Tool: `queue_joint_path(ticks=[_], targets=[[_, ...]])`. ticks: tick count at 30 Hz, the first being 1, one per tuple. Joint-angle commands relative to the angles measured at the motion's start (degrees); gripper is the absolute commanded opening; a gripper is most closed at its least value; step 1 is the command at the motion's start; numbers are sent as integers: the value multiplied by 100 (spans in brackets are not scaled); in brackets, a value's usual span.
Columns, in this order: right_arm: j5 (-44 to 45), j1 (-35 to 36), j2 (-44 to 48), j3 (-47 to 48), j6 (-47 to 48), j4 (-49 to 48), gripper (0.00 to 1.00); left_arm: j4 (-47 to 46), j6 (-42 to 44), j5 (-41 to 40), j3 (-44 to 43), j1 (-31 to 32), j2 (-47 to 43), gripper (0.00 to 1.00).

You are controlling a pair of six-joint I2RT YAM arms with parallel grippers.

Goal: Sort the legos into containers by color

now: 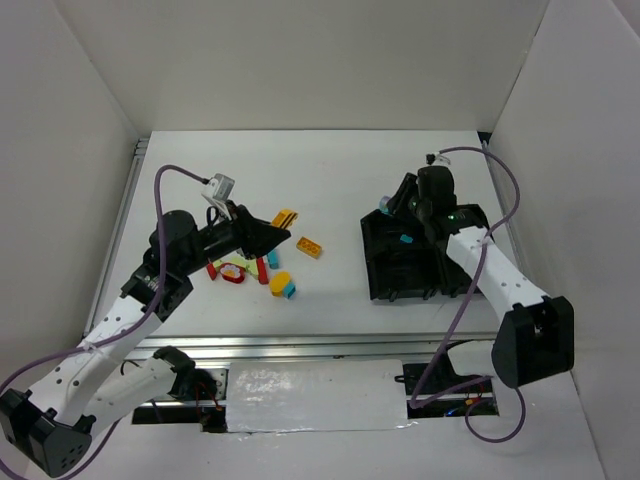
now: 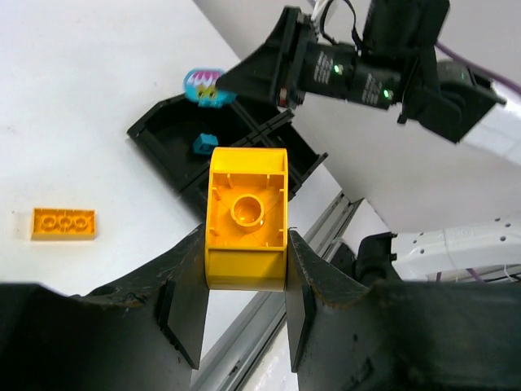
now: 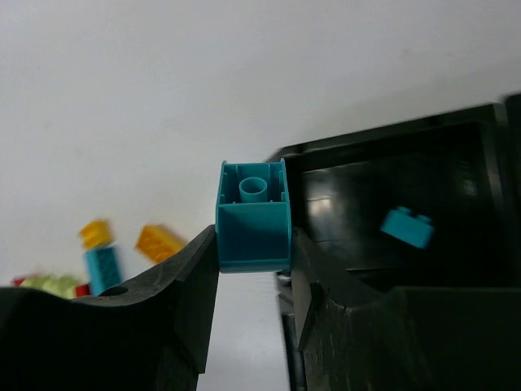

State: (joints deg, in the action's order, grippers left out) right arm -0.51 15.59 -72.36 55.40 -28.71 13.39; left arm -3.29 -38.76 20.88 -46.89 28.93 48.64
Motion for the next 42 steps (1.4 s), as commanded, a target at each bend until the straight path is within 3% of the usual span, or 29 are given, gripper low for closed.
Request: queue_joint_path(ticks=[1,5,8,9,10,12,13,15,18,20,21,23,24,26,30,34,42], targets=[[1334,-206,-296,375,-302,1139,0,39,194,-23,-101,-27,5,0],[1449,-329,-585,586,-328,1271,0,126,246,38,-92,-28,49,0],[1405,-452,-823,805,-285,1359,12,75,255,231,-48,-19,101,0],[1361,-461,-876,832,-267,1368,20,57,255,275,-30,-19,128,0],[1283,-478,-920,850,-249,1360,55,39,247,328,-30,-10,154,0],[1229,-487,-964,920,-223,1351,68,-66,247,538,22,-10,242,0],[1107,-479,-956,946,-188,1333,88,-93,246,592,22,-10,294,0],[1001,-478,-877,1052,-118,1342,100,-137,264,750,31,-10,339,0],[441,-470,-658,1210,-21,1492,100,-381,238,1126,66,-10,409,0],[-1662,-461,-88,705,189,941,99,-671,98,1478,163,-1,435,0],[-2524,-461,167,431,138,85,99,-1073,19,1854,215,8,462,0],[-4489,-304,809,-236,-386,-807,99,-1384,-192,2138,321,34,497,0],[-4875,-181,1150,-396,-590,-1638,99,-1489,-219,2244,330,43,514,0],[-5386,170,1407,-660,-872,-2197,99,-1709,-281,2516,330,78,550,0],[-5591,1092,1637,-627,-917,-2691,99,-1947,-369,2781,321,183,559,0],[-5583,1525,1541,-609,-1067,-3096,99,-1974,-412,2824,339,219,532,0],[-5081,2053,1313,-170,-469,-2648,88,-2430,-737,3079,479,254,488,0]])
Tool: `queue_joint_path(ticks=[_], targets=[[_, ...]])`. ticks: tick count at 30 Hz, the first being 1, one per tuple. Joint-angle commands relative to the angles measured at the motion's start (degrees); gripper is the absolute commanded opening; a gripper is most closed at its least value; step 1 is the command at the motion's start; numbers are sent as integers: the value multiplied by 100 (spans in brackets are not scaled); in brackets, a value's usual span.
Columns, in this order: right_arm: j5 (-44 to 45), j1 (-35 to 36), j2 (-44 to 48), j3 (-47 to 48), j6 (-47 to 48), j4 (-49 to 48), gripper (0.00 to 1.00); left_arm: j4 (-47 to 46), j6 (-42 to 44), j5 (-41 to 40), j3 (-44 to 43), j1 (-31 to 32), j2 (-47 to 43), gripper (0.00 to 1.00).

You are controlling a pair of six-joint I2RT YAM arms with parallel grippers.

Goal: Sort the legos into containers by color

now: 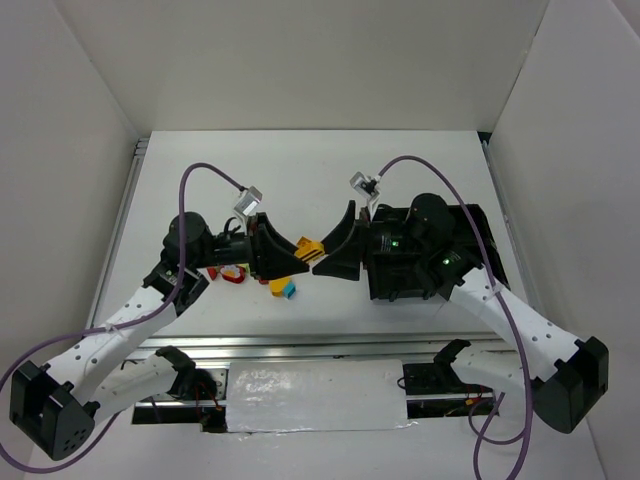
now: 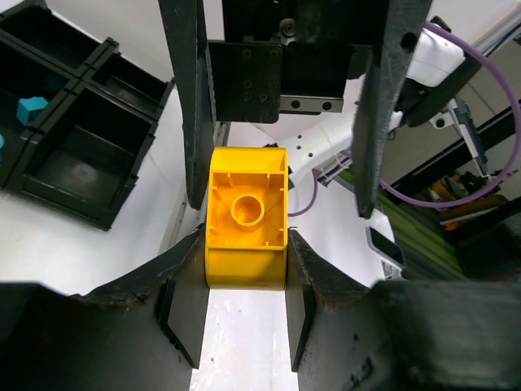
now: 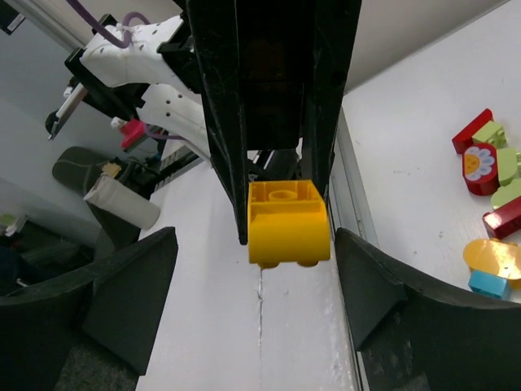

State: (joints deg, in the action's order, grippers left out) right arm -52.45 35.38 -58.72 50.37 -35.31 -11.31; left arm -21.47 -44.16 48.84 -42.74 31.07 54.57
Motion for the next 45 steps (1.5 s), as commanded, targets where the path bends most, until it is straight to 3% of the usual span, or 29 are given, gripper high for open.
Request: queue_joint_path(ticks=[1,6,9,10,11,13,14,17,18,19,20,23,27,30,35,38,39,40,42,45], targets=[[94,92,-87,351,174,-205,84,-656,-207,301,82,48,-104,0],[85,110,-175,377,94,-460,65,-525,-128,310,55,83,-69,0],[120,127,-210,412,121,-408,4,-358,-14,206,29,92,-60,0],[155,127,-219,412,164,-363,0,-288,13,170,12,84,-69,0],[138,127,-228,395,200,-328,0,-235,48,135,-15,83,-60,6],[287,119,-202,342,322,-223,0,-16,118,-84,-85,83,-60,31],[662,119,-149,342,419,108,0,168,153,-268,-164,83,-78,97],[1716,-82,-87,395,701,1091,0,1169,399,-1347,-418,84,-113,99],[2738,-353,-105,517,718,1505,0,1555,539,-1777,-532,83,-122,100],[3444,-504,-139,613,623,1892,0,2411,584,-2817,-638,92,-122,100],[4852,-688,-262,701,535,2679,0,2803,584,-3306,-813,84,-113,99],[6050,-1786,-691,965,183,3780,0,3910,497,-4852,-1025,75,-25,100],[7482,-2999,-1106,1177,-19,4225,0,4116,444,-5227,-921,66,-25,100],[7950,-3702,-1501,1378,-142,4374,0,4116,470,-5130,-850,75,-60,100],[7820,-4118,-2353,1878,-143,4339,0,4397,716,-5104,-911,66,-95,99],[7829,-4126,-2749,2125,-125,4383,12,4511,856,-5130,-903,75,-113,100],[7820,-4126,-2898,2161,-108,4383,43,4581,891,-5147,-894,66,-130,99],[7820,-4135,-2961,2231,-125,4505,58,4626,909,-5156,-885,66,-130,99],[7829,-4126,-3014,2354,-187,4620,79,4687,944,-5209,-885,66,-157,100],[7688,-4039,-2796,2372,-161,4629,99,4793,936,-5288,-911,57,-253,100]])
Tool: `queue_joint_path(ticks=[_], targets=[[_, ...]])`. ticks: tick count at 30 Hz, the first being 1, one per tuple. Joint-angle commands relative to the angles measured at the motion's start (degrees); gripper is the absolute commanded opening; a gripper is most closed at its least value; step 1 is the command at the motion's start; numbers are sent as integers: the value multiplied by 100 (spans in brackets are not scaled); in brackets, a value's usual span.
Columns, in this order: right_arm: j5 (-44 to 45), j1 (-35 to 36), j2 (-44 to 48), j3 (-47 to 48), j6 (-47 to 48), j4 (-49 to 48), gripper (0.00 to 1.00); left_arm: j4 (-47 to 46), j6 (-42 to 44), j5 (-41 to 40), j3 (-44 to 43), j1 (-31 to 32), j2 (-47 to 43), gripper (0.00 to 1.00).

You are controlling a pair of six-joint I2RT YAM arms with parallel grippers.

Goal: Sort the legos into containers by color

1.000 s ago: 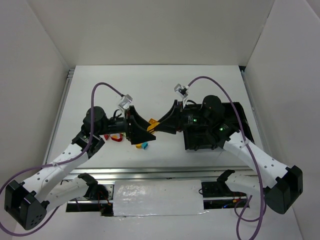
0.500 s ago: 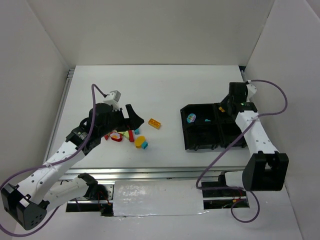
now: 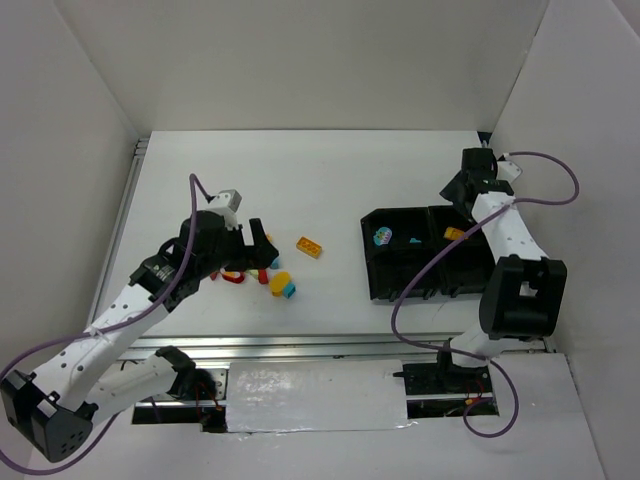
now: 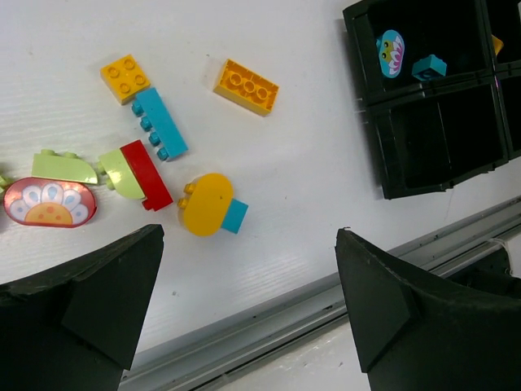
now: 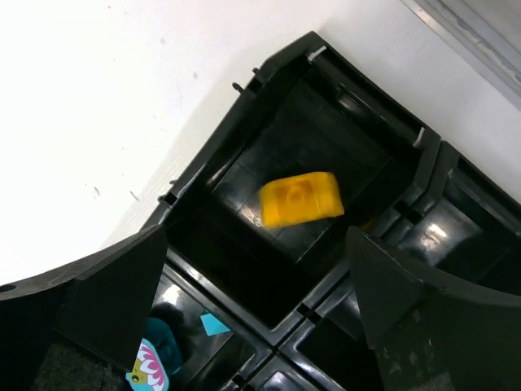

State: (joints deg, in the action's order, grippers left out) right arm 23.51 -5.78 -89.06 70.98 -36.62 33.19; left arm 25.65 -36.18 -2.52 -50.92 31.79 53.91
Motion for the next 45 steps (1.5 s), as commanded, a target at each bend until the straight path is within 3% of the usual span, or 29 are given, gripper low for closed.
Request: queue_joint_path(ticks=[1,2,5,6,8,12,15,16,19,24,32,38,44,45], targets=[[101,164,318,320,-12,196,100,133,129,-178,-111,-6,-197,100],[188,296,406,390,23,240,100,159,138,-204,-120,-15,-214,100],[791,1567,696,495,191,161,100,335,182,-353,-190,-15,-345,100],[761,1710,662,635,112,536,100,405,208,-424,-252,-6,-381,100],[472,2096,635,865,-3,628,100,765,278,-722,-366,-15,-442,100],[181,3509,381,838,-310,285,100,1398,594,-1451,-708,-33,-820,99],[-423,3969,-400,1215,-214,354,100,1601,761,-2058,-718,-41,-1145,100],[-757,4240,-593,1504,343,250,100,1645,814,-2190,-701,-41,-1207,100],[-1539,4681,-1507,2171,1774,258,100,1707,877,-2498,-455,-41,-1427,99],[-1691,4770,-2537,2885,3079,583,97,1426,990,-2253,-270,-59,-1629,99],[-1874,4770,-3319,3290,3794,987,96,1355,1131,-1769,-261,-59,-1287,100],[-2437,4788,-3662,3185,3838,988,88,1320,1166,-1725,-235,-59,-1348,100],[-2360,4788,-3830,3247,3750,988,55,1320,1184,-1690,-243,-50,-1339,99],[-2229,4788,-3804,3238,3715,988,41,1320,1184,-1690,-235,-59,-1339,100]])
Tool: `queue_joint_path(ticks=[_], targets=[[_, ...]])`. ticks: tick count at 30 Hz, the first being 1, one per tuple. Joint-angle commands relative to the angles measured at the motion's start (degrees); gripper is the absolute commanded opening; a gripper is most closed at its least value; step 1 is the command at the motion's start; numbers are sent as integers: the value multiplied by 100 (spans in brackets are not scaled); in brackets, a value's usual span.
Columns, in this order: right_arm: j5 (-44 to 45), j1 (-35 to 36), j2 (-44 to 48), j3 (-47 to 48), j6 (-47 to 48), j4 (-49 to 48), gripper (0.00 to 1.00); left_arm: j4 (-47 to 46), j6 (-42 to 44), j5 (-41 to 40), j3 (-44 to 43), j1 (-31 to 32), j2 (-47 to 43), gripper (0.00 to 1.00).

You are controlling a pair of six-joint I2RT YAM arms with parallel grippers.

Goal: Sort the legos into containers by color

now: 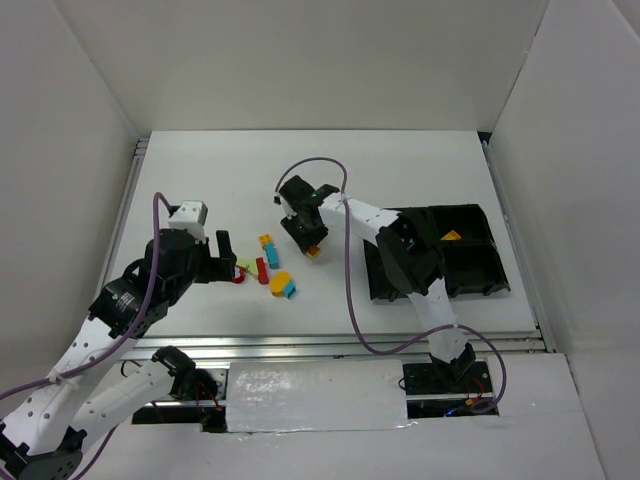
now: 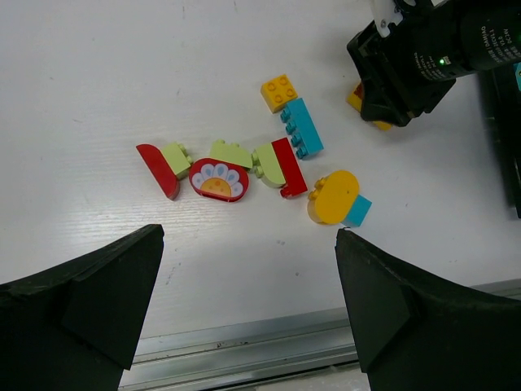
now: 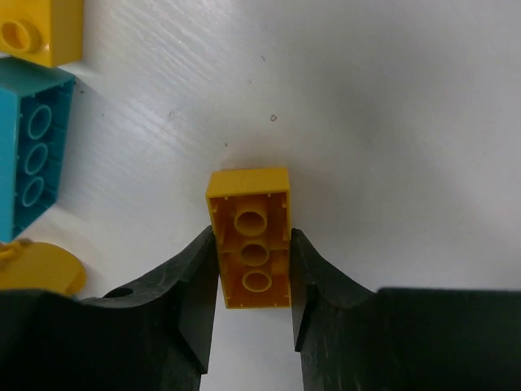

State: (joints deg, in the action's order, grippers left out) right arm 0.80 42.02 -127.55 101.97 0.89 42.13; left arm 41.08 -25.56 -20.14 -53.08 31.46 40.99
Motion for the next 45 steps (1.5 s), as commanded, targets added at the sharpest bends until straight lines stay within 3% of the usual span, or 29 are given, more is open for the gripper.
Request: queue_joint_path(ticks=[1,5,6,8,12,15,23,27,31,33,34,35,36,39,42,45], targets=[[95,-9,107,86,-62,33,34,-223,122,63,-27,-26,-56,100],[96,-80,353,-178,-80,-188,28,-232,122,81,-9,-26,-65,99],[96,-80,405,-160,-158,-161,0,-232,130,89,-9,-26,-65,100],[324,-133,581,-248,-482,-170,0,-232,122,72,-18,-26,-65,100],[736,-597,1834,-897,-1387,-485,0,-214,104,19,-10,-26,-126,100],[651,-1694,2628,-1581,-2528,-522,0,-206,86,-16,-9,-17,-153,100],[1151,-4417,3763,-2542,-3111,-548,0,-232,95,28,-1,-26,-171,99],[1186,-5019,3983,-2779,-3507,-749,0,-223,104,28,-1,-26,-127,100],[1265,-5169,3870,-2700,-3613,-689,7,-232,95,36,8,-26,-144,100],[1239,-5186,3790,-2691,-3595,-715,20,-241,113,72,17,-26,-144,100],[1256,-5186,3711,-2683,-3604,-706,46,-250,122,72,8,-35,-127,99],[1265,-5186,3676,-2657,-3622,-697,62,-224,113,63,-1,-35,-109,100],[1248,-5186,3658,-2630,-3630,-671,67,-223,104,54,-9,-35,-100,100],[1186,-5178,3710,-2604,-3666,-662,99,-223,95,10,-9,-26,-91,99],[1116,-5160,3912,-2586,-3666,-627,100,-197,78,-42,-10,-35,-83,99],[992,-4512,4316,-2700,-3464,-741,100,-153,-18,-288,-44,-44,-56,100]])
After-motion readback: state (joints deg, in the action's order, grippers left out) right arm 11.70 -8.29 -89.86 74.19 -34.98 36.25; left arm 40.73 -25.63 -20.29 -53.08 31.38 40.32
